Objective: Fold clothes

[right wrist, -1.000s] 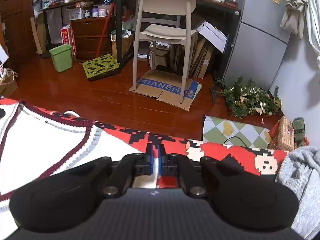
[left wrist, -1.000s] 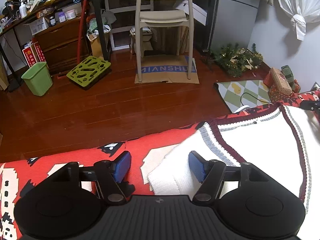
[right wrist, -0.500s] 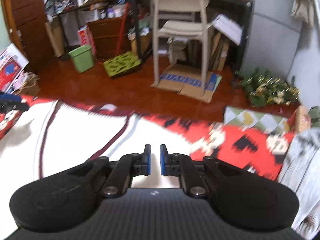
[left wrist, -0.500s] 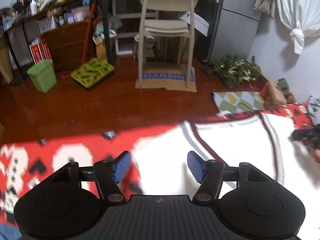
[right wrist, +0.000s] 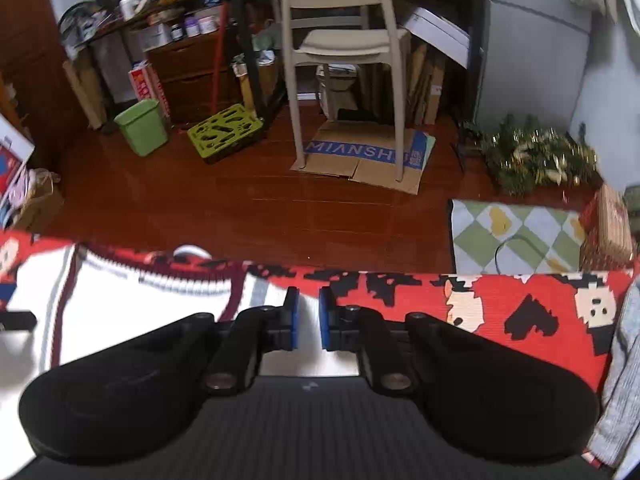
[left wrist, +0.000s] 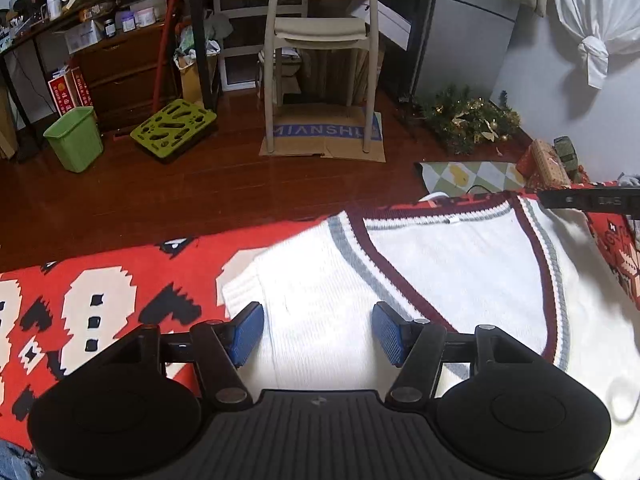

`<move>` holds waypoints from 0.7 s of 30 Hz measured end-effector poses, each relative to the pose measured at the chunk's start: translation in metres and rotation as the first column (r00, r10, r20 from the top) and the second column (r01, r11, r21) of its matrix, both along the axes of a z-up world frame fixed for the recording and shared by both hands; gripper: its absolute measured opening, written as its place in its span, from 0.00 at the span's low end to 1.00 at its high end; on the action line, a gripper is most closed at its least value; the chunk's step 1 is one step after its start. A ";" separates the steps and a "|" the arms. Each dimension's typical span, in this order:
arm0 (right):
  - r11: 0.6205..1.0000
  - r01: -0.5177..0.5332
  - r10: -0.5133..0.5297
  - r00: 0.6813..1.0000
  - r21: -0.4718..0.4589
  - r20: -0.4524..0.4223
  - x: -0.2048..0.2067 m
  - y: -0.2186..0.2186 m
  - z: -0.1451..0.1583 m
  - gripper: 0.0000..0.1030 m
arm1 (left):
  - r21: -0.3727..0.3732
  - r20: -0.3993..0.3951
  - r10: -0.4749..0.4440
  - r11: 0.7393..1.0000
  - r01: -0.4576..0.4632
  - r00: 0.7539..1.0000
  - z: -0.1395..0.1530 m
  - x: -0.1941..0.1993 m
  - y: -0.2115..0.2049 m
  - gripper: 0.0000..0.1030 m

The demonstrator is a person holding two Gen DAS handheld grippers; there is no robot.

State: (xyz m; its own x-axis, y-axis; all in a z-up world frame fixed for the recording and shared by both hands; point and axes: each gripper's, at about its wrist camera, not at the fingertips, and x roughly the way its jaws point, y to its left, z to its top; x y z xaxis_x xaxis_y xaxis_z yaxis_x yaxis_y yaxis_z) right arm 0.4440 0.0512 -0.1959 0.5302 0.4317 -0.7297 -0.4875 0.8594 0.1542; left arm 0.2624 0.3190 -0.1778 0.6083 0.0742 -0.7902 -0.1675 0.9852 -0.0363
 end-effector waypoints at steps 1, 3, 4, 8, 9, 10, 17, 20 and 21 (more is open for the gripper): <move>1.000 -0.002 0.002 1.000 0.013 0.000 -0.002 -0.003 0.003 0.12 | 0.003 0.001 0.002 1.000 -0.002 1.000 0.001 0.000 0.000 0.52; 1.000 -0.018 0.018 1.000 0.024 0.003 -0.011 -0.009 0.008 0.12 | 0.013 0.007 0.004 1.000 -0.004 1.000 0.003 -0.003 0.000 0.45; 0.999 -0.031 0.031 1.000 0.021 0.005 -0.019 -0.012 0.011 0.12 | 0.008 0.015 0.006 1.000 -0.006 1.000 0.004 -0.006 0.000 0.45; 0.997 -0.079 0.079 0.997 0.009 0.008 -0.046 -0.014 0.010 0.12 | -0.006 0.033 0.019 1.000 -0.019 0.999 0.004 -0.016 -0.006 0.44; 0.996 -0.085 0.085 0.996 0.003 0.010 -0.050 -0.012 0.008 0.12 | 0.010 0.037 0.016 1.000 -0.017 0.999 0.004 -0.016 -0.008 0.43; 0.996 -0.091 0.091 0.996 -0.003 0.013 -0.054 -0.009 0.006 0.12 | 0.026 0.037 0.013 1.000 -0.014 0.999 0.003 -0.014 -0.010 0.43; 0.995 -0.098 0.100 0.994 -0.035 0.033 -0.062 0.009 -0.003 0.09 | 0.122 0.042 0.006 0.992 -0.011 0.999 -0.004 0.007 -0.016 0.43; 0.998 -0.061 0.061 0.998 -0.024 0.019 -0.035 0.018 -0.006 0.09 | 0.116 0.060 0.015 0.993 -0.022 0.998 -0.005 0.016 -0.008 0.42; 0.999 -0.051 0.052 0.998 -0.013 0.019 -0.029 0.019 -0.007 0.09 | 0.105 0.064 0.016 0.994 -0.022 0.998 -0.003 0.015 -0.007 0.40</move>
